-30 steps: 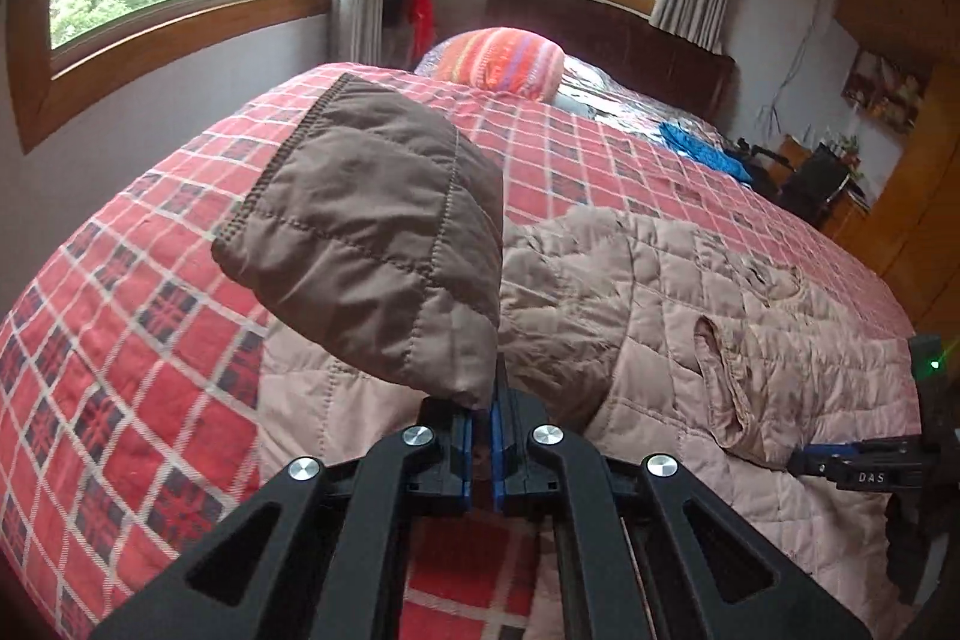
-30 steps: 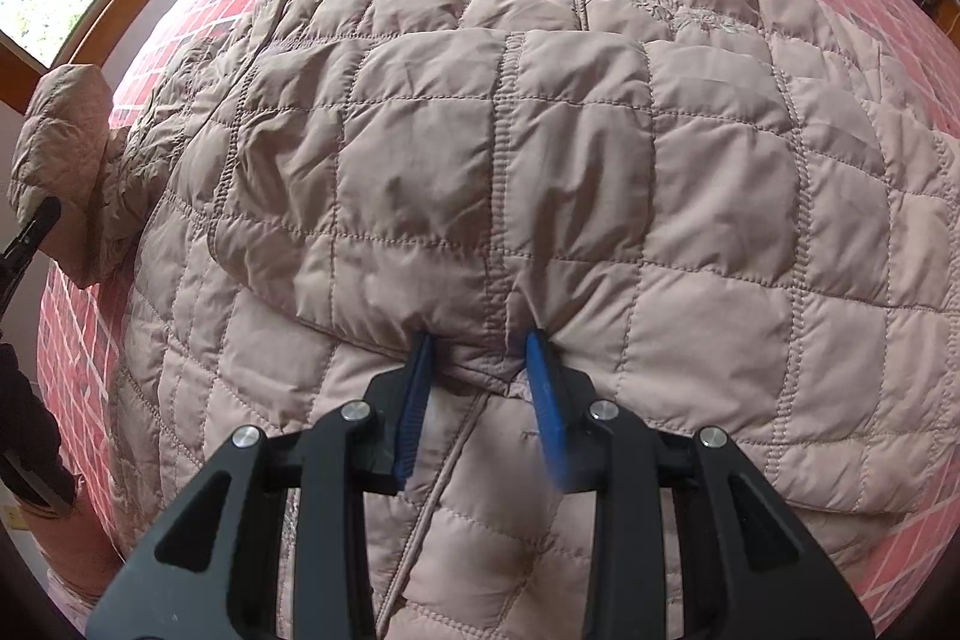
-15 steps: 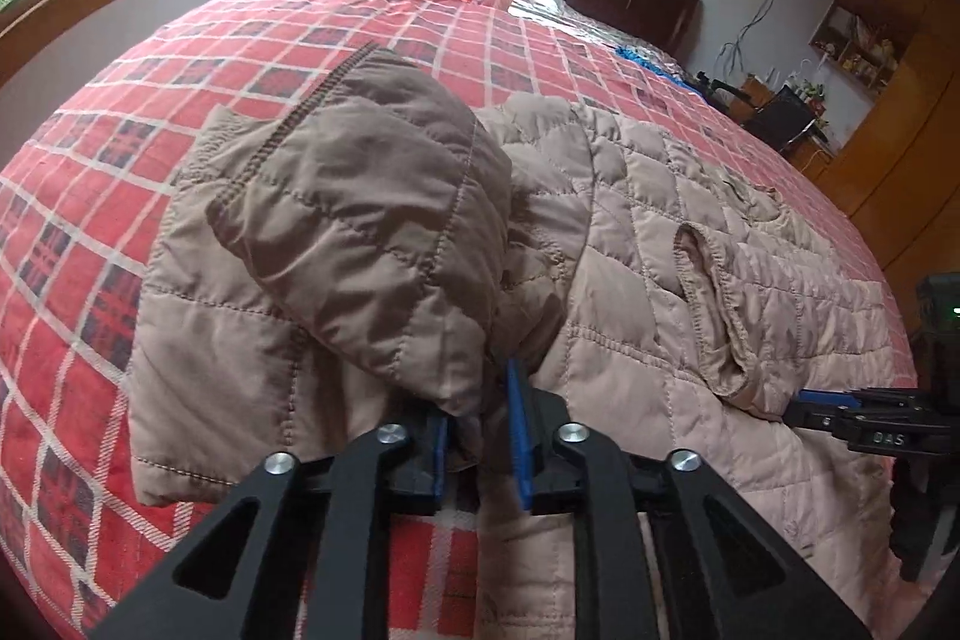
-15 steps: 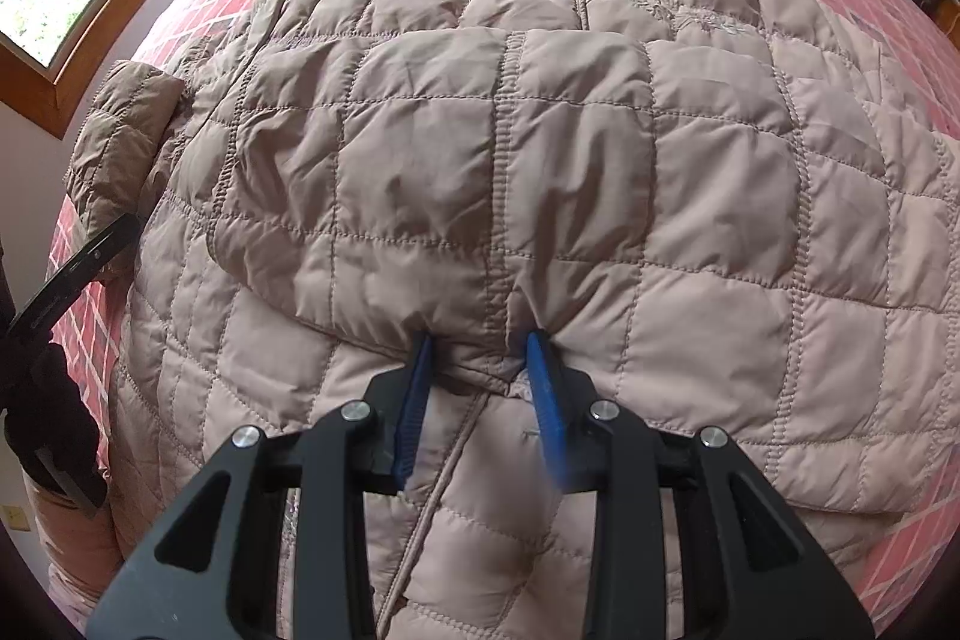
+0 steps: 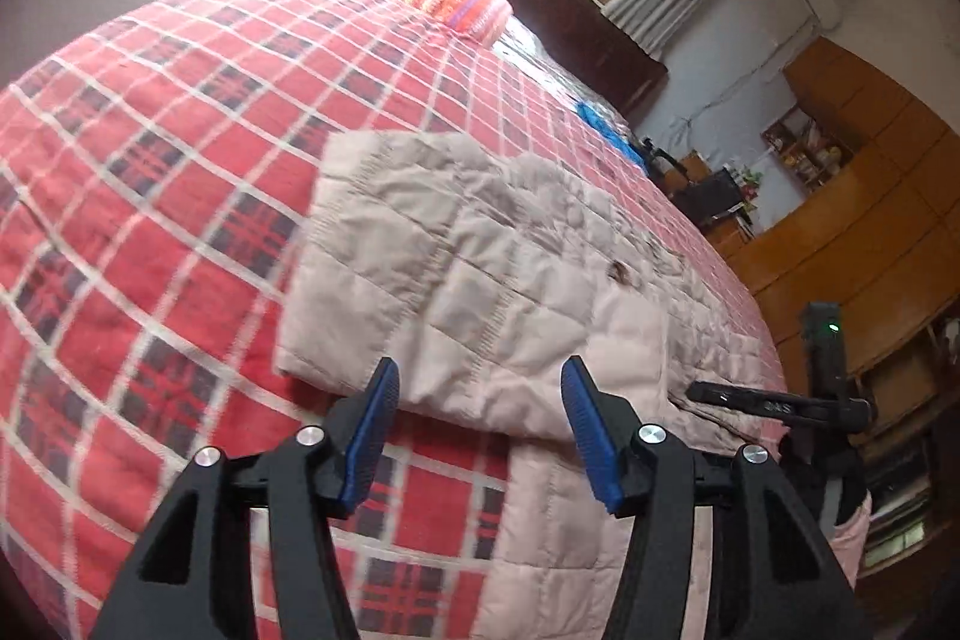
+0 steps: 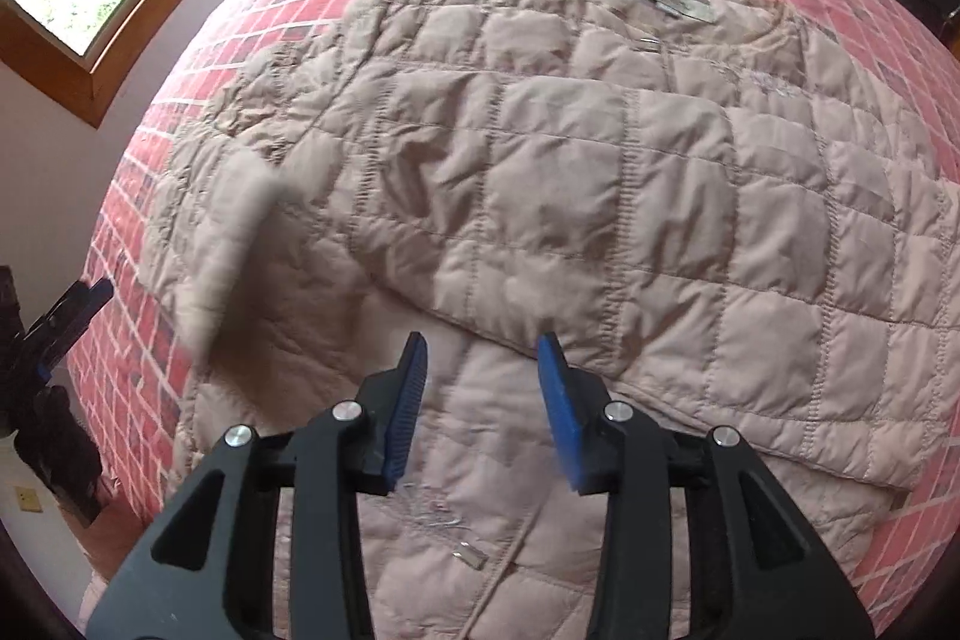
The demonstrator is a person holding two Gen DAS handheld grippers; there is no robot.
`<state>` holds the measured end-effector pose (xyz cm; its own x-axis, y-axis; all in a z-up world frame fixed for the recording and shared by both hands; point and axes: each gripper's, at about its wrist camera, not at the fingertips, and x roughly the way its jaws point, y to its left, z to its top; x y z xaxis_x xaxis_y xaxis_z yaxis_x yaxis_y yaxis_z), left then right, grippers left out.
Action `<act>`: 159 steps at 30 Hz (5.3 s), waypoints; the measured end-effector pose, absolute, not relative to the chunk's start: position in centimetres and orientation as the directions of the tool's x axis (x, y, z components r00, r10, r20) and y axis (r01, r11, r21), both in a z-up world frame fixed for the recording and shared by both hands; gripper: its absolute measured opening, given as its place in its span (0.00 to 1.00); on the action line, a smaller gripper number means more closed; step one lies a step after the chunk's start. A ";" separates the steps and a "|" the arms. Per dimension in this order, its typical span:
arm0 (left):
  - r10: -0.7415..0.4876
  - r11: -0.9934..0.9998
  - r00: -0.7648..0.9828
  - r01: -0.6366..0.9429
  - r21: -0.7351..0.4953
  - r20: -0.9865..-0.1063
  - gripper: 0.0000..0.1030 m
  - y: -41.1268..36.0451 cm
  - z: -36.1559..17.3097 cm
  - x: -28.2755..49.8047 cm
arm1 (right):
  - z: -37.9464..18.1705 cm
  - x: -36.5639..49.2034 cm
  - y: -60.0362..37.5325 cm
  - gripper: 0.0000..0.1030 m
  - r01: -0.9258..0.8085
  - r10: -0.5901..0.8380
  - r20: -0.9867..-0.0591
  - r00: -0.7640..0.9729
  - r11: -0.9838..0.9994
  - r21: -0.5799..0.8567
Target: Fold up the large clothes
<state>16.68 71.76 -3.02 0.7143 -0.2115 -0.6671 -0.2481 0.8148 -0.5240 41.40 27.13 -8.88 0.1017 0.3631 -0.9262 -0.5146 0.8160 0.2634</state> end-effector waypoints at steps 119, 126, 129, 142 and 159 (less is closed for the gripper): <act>-0.052 0.998 0.656 0.001 -0.067 -0.753 0.60 50.1 -8.4 29.8 | -14.2 46.1 6.7 0.00 -0.186 0.438 -0.845 0.305 0.898 0.398; -0.077 0.996 0.668 0.012 -0.093 -0.740 0.62 50.5 -8.6 29.5 | -14.3 45.4 5.7 0.00 -0.186 0.480 -0.813 0.329 0.877 0.443; -0.084 0.995 0.672 0.011 -0.104 -0.736 0.64 50.6 -8.4 29.1 | -13.2 44.0 4.9 0.07 -0.199 0.498 -0.789 0.358 0.867 0.457; 0.026 0.995 0.700 -0.083 -0.046 -0.714 0.74 53.3 -5.9 13.0 | -10.1 26.5 -2.5 0.59 -0.284 0.434 -0.740 0.514 0.900 0.331; -0.034 0.951 0.601 -0.225 -0.210 -0.798 0.77 61.3 -9.4 0.4 | -14.5 14.5 -11.3 0.63 -0.225 0.493 -0.724 0.483 0.869 0.441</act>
<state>0.42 61.31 -9.38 0.6015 -0.0344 -0.7981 -0.2247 0.9515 -0.2103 14.49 -11.25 -14.52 0.4833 0.4928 -0.7236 -0.2250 0.8687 0.4413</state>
